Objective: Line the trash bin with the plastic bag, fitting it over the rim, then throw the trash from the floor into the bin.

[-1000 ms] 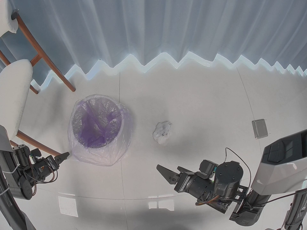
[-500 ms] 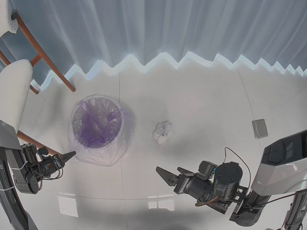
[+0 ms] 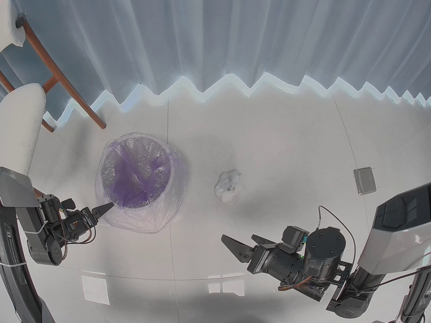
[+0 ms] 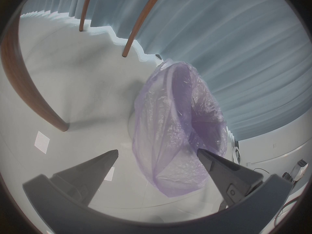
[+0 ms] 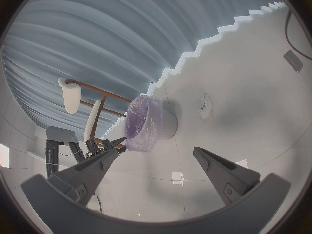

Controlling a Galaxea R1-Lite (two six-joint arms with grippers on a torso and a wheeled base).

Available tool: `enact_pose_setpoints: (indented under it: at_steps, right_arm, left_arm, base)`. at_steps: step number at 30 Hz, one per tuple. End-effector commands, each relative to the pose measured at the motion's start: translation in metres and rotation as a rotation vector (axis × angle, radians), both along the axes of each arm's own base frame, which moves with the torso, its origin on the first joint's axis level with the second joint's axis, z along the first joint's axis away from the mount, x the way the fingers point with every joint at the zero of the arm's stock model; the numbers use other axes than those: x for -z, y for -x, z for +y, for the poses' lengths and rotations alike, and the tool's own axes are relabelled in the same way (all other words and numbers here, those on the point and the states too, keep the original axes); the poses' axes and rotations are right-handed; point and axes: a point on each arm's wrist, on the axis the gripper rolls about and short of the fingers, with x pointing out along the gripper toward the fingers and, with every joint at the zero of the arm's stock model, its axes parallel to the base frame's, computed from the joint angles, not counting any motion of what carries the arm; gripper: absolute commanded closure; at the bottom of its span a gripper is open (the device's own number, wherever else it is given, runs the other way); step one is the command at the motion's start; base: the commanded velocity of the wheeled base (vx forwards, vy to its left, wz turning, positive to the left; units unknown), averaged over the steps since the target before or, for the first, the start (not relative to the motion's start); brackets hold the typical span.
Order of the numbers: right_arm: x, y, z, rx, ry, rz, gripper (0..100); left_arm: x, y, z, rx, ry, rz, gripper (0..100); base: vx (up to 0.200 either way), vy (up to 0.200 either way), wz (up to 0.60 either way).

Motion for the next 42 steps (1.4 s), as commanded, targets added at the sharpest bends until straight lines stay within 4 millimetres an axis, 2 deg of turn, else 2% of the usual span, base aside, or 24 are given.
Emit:
enact_pose_setpoints:
  at_steps: [1, 11, 18, 21, 25, 32, 39, 42]
  right_arm:
    - [-0.001, 0.002, -0.002, 0.000, 0.001, 0.000, 0]
    - [-0.001, 0.003, -0.002, 0.000, 0.003, 0.003, 0]
    - [-0.001, 0.003, -0.001, -0.003, 0.003, 0.003, 0]
    - [-0.001, 0.003, 0.000, -0.006, 0.003, 0.003, 0]
    - [0.000, 0.003, 0.000, -0.005, 0.004, 0.004, 0]
    - [0.001, 0.003, 0.000, -0.008, 0.006, 0.006, 0]
    - [0.002, 0.003, 0.000, -0.008, 0.008, 0.009, 0]
    - [0.002, 0.003, 0.000, -0.008, 0.008, 0.009, 0]
  left_arm:
    - [-0.001, -0.003, -0.005, 0.016, -0.001, -0.009, 100]
    - [-0.007, 0.003, -0.002, -0.008, -0.005, -0.011, 100]
    - [-0.003, 0.008, -0.001, -0.017, 0.001, 0.017, 100]
    - [0.002, 0.009, 0.002, -0.045, -0.005, 0.033, 100]
    - [0.020, 0.003, 0.003, -0.107, -0.023, 0.075, 100]
    - [0.029, -0.007, 0.005, -0.111, -0.024, 0.074, 100]
    - [0.057, -0.021, 0.008, -0.185, -0.052, 0.104, 100]
    - [0.058, -0.024, 0.004, -0.187, -0.041, 0.105, 100]
  base:
    - [0.000, 0.000, 0.00]
    - [0.000, 0.000, 0.00]
    - [0.000, 0.000, 0.00]
    - [0.000, 0.000, 0.00]
    - [0.000, 0.000, 0.00]
    - [0.000, 0.000, 0.00]
    - [0.000, 0.000, 0.00]
    - [0.000, 0.000, 0.00]
